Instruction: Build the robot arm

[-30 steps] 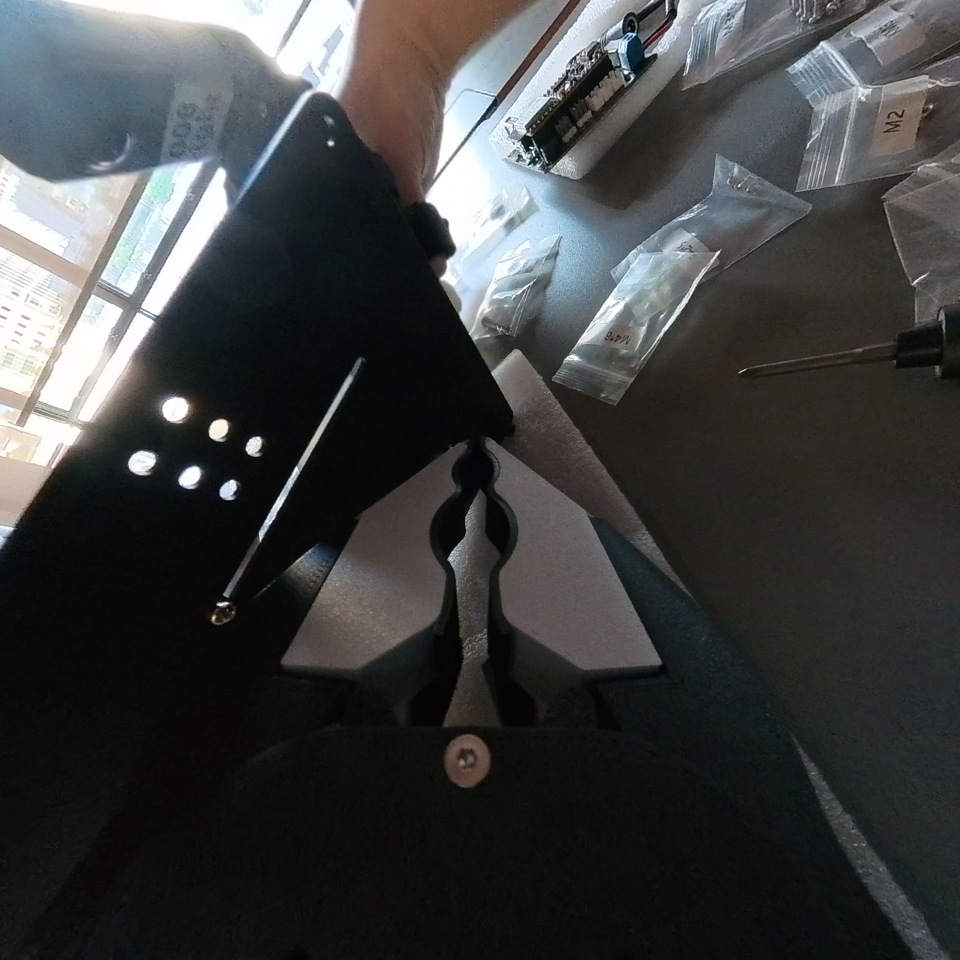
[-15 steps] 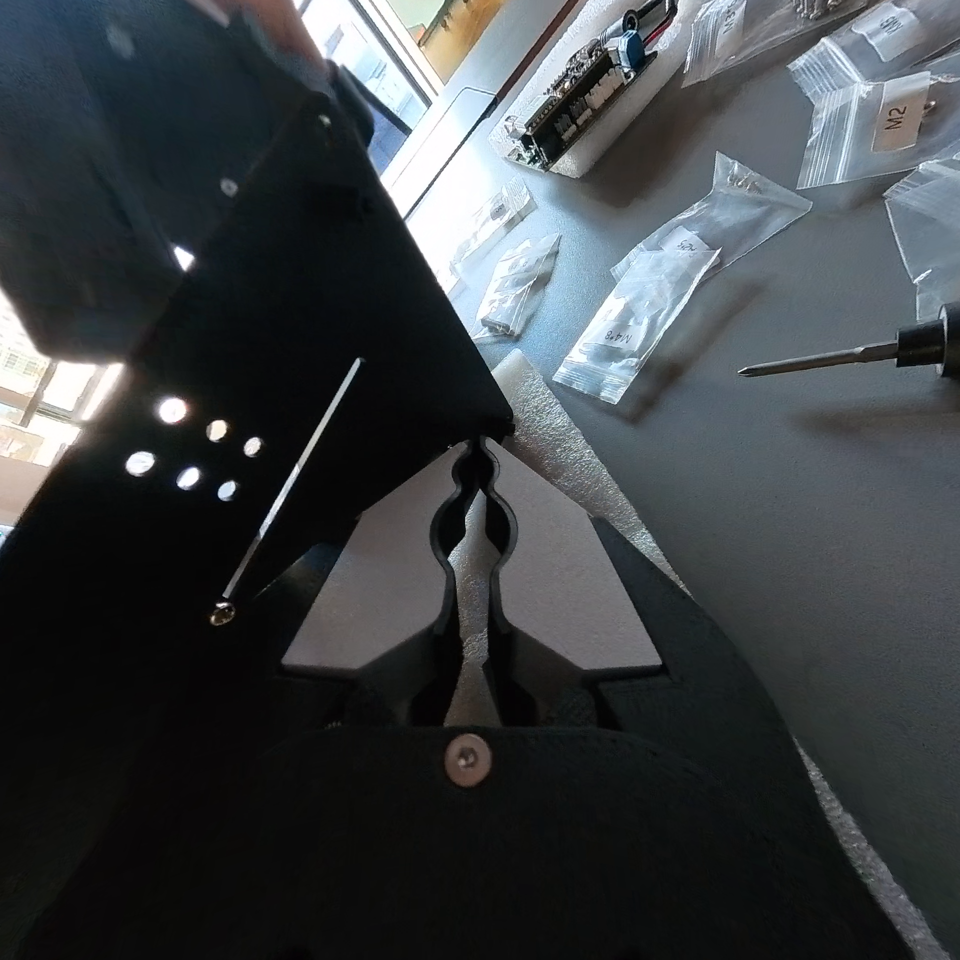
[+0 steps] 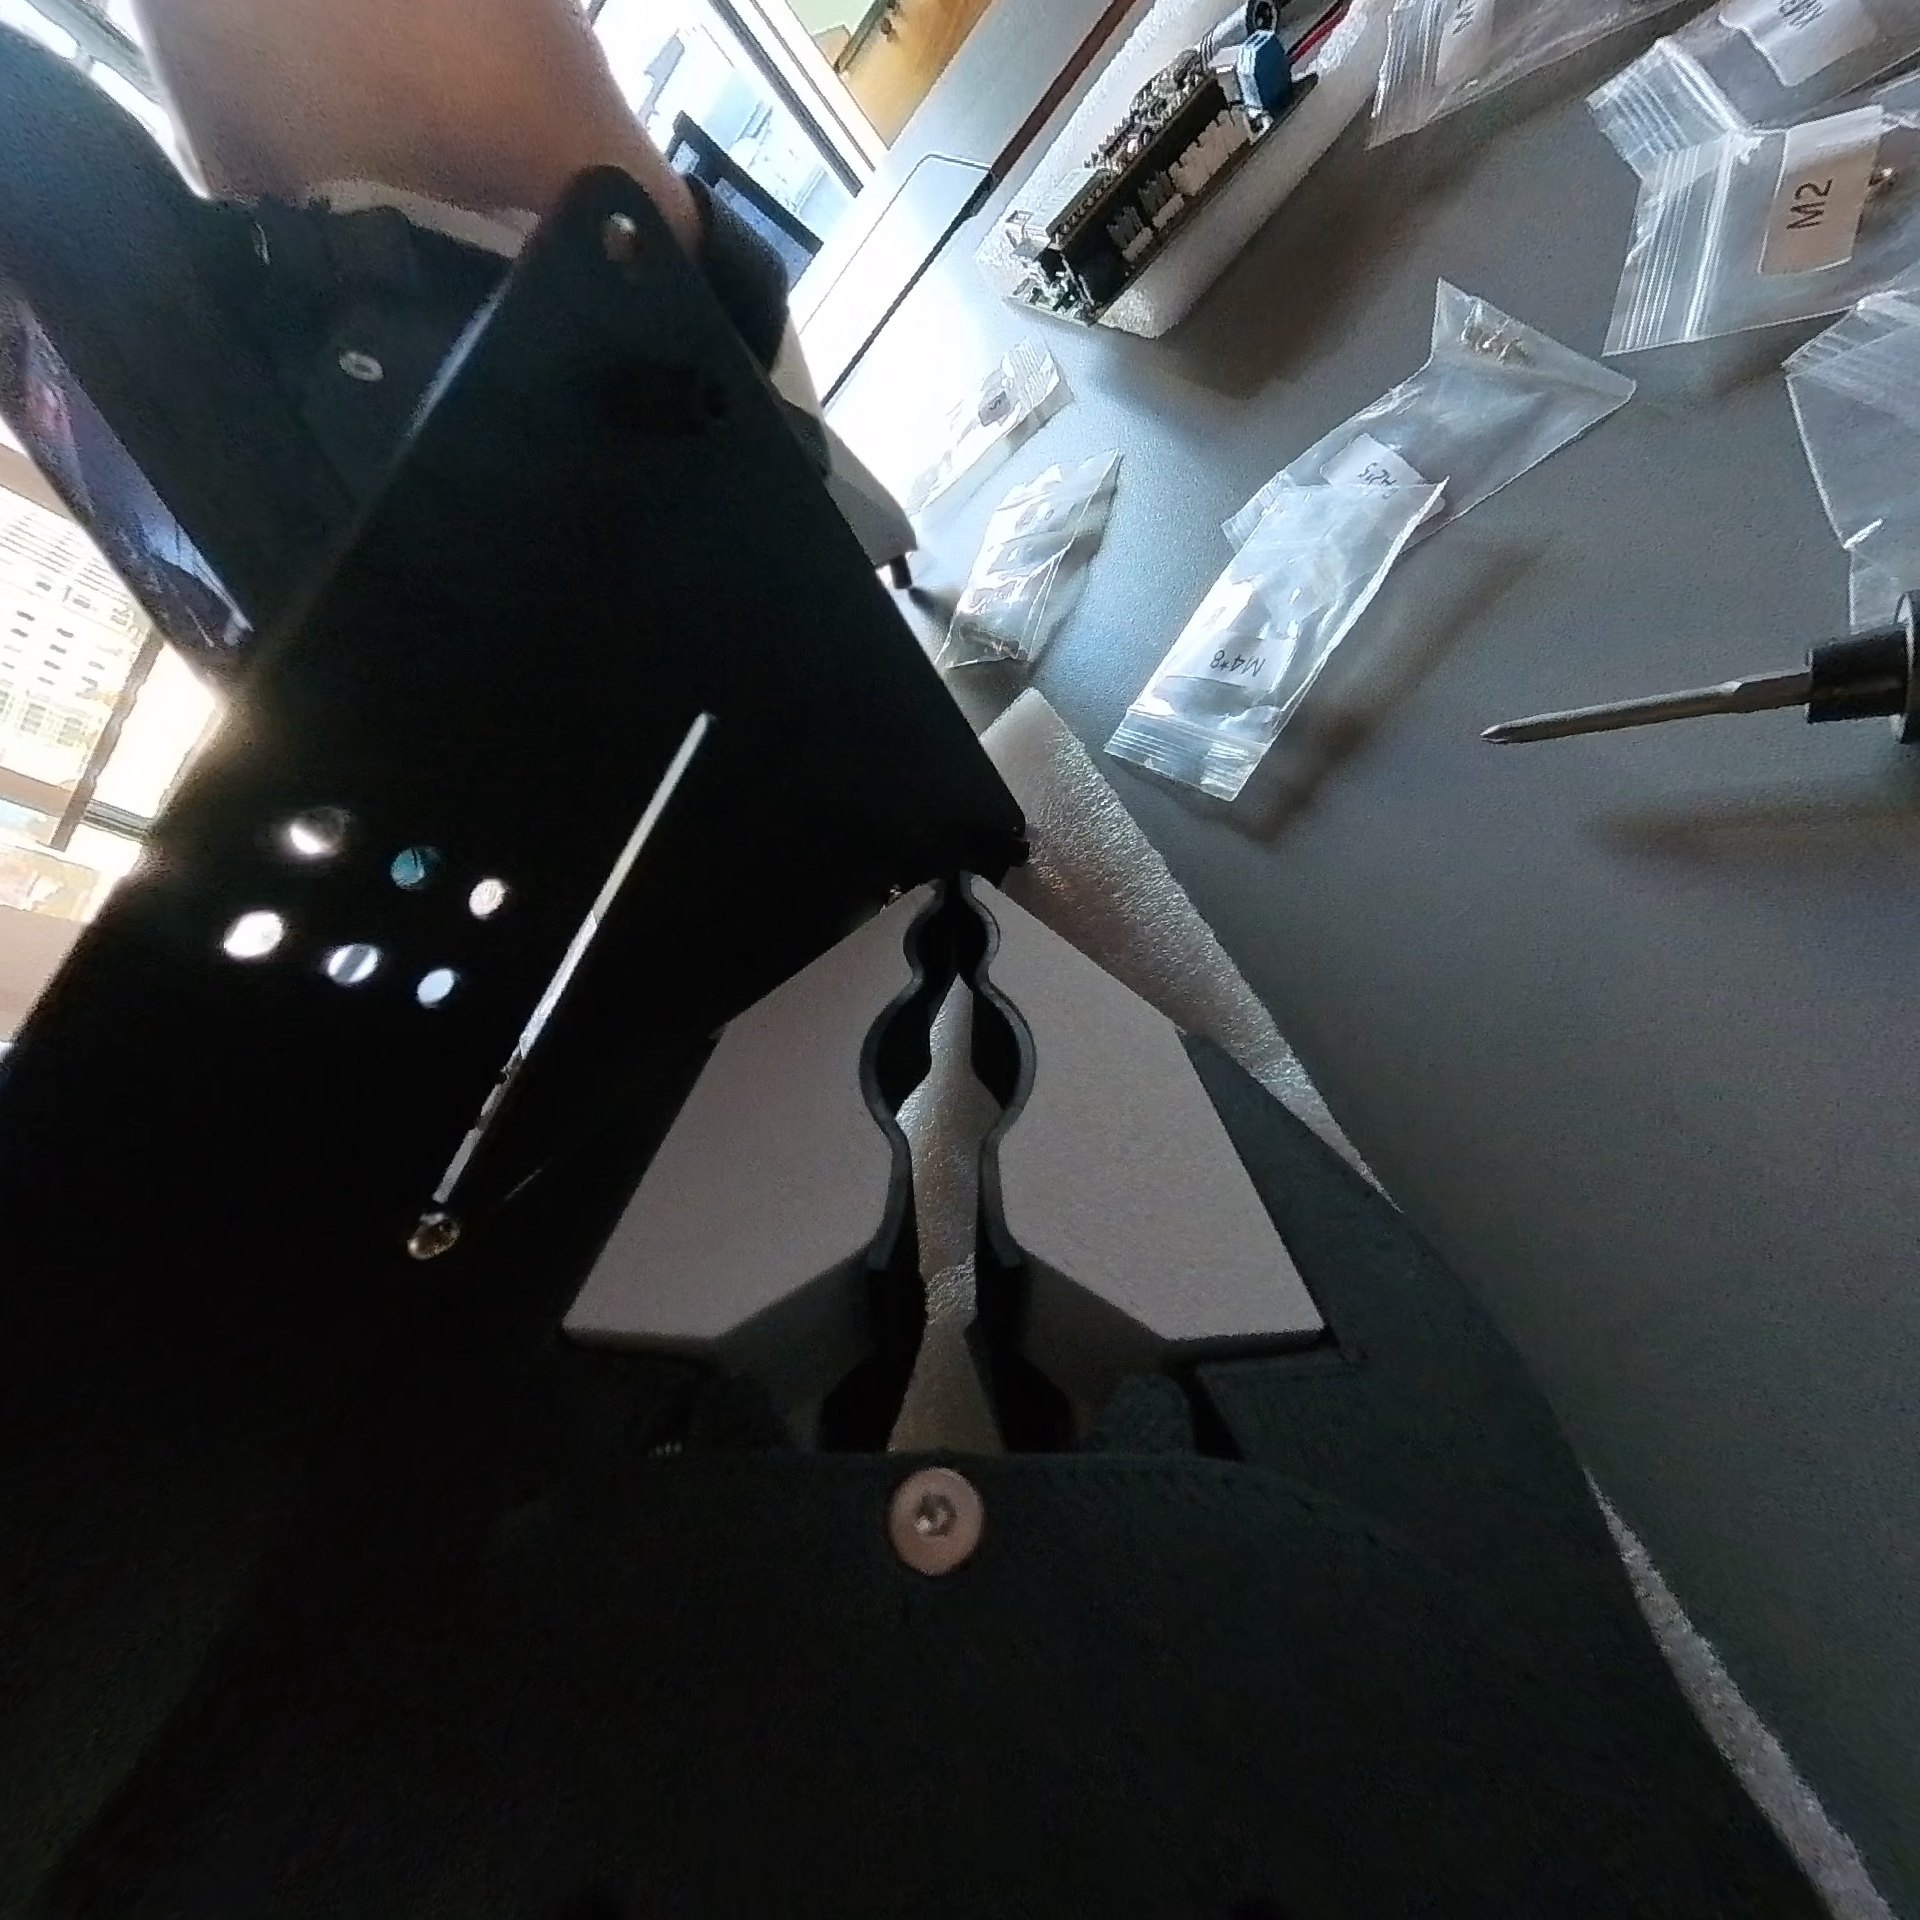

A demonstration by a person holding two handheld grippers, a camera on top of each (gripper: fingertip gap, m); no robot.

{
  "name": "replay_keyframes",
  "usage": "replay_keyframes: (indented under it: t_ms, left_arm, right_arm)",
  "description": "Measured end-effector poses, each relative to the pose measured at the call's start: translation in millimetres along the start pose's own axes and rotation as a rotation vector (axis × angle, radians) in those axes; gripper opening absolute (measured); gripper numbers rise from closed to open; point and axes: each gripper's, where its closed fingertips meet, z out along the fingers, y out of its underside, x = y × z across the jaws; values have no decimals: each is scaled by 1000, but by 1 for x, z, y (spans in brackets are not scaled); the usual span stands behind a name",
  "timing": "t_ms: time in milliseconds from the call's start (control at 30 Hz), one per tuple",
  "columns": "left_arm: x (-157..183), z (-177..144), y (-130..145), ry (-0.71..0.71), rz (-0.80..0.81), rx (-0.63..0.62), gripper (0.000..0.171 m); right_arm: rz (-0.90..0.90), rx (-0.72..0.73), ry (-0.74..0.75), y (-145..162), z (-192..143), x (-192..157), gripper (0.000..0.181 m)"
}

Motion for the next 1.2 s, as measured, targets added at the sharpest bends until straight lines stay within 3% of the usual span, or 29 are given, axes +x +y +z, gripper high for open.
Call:
replay_keyframes:
  t_ms: [400, 467, 567, 667, 867, 1000, 1200]
  left_arm:
    - [0, 0, 0, 0, 2, -2, 0]
    - [0, 0, 0, 2, 0, -2, 0]
    - [0, 0, 0, 3, -2, -1, 0]
    - [0, 0, 0, 4, -4, 0, 0]
    - [1, 1, 1, 3, 2, -6, 0]
    - [1, 1, 1, 3, 4, -10, 0]
    - [1, 2, 2, 4, 5, -15, 0]
  right_arm:
    - [57, 118, -25, 6, 1, 0, 18]
    - [116, 227, -41, 10, -3, -1, 17]
    - [183, 510, -43, 8, -9, 0, 16]
    - [121, 757, 6, 3, -14, -5, 16]
    - [116, 1040, 51, -3, -19, -1, 15]
    - [130, 1101, 11, -1, -14, -1, 15]
    - [104, 1057, -23, -4, -1, -2, 8]
